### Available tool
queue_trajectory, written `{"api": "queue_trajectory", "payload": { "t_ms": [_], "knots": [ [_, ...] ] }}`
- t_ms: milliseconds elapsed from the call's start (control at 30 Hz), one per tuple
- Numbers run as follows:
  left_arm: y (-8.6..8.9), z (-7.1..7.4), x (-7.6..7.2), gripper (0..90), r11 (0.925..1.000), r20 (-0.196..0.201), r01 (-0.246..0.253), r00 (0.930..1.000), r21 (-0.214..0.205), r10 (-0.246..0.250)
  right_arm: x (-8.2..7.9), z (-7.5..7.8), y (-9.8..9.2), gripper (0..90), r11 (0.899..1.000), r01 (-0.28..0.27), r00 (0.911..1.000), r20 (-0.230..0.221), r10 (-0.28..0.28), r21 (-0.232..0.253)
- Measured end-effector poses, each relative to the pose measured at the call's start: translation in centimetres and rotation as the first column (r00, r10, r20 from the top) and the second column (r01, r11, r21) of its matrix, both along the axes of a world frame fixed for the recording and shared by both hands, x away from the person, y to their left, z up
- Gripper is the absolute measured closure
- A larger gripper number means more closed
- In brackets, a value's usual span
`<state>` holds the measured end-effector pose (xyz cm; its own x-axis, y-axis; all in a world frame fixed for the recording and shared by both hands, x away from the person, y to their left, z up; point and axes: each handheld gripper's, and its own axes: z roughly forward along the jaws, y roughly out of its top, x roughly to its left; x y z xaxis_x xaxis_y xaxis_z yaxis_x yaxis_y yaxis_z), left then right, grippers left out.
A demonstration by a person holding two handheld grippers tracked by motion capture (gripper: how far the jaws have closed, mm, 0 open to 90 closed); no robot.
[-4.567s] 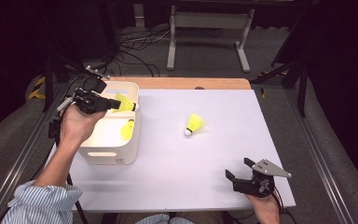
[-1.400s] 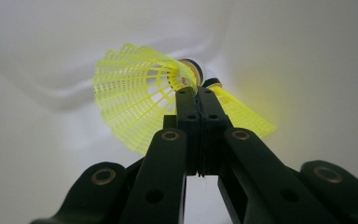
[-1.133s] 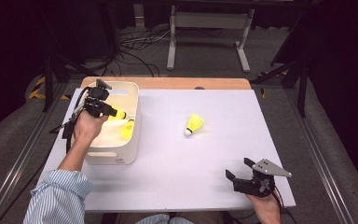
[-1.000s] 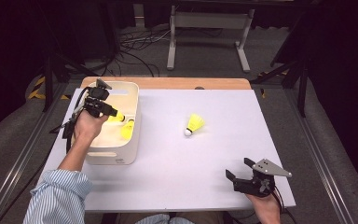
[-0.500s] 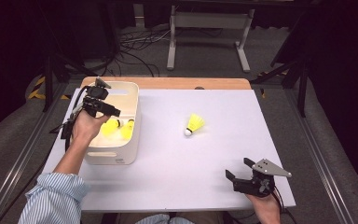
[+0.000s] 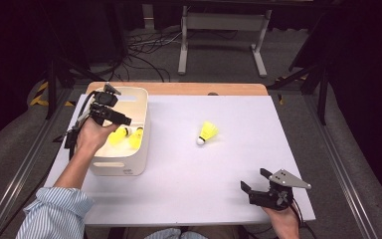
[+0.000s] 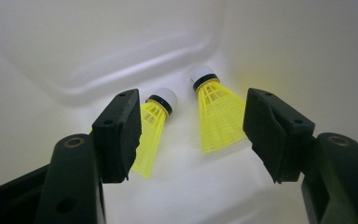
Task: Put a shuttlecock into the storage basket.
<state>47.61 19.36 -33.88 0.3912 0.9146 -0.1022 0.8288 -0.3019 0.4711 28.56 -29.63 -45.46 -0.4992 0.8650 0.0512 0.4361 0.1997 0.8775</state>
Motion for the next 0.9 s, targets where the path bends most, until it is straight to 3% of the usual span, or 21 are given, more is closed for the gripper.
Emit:
{"api": "queue_trajectory", "payload": {
  "t_ms": [900],
  "knots": [
    [-0.6, 1.3, -1.9, 30.9, 0.9982, 0.015, 0.058, 0.9982, -0.014, -0.058, -0.1, 0.1, -0.9, 12.1, 1.0, 0.025, 0.9997, 0.009, -0.025, 0.007]
  ]
}}
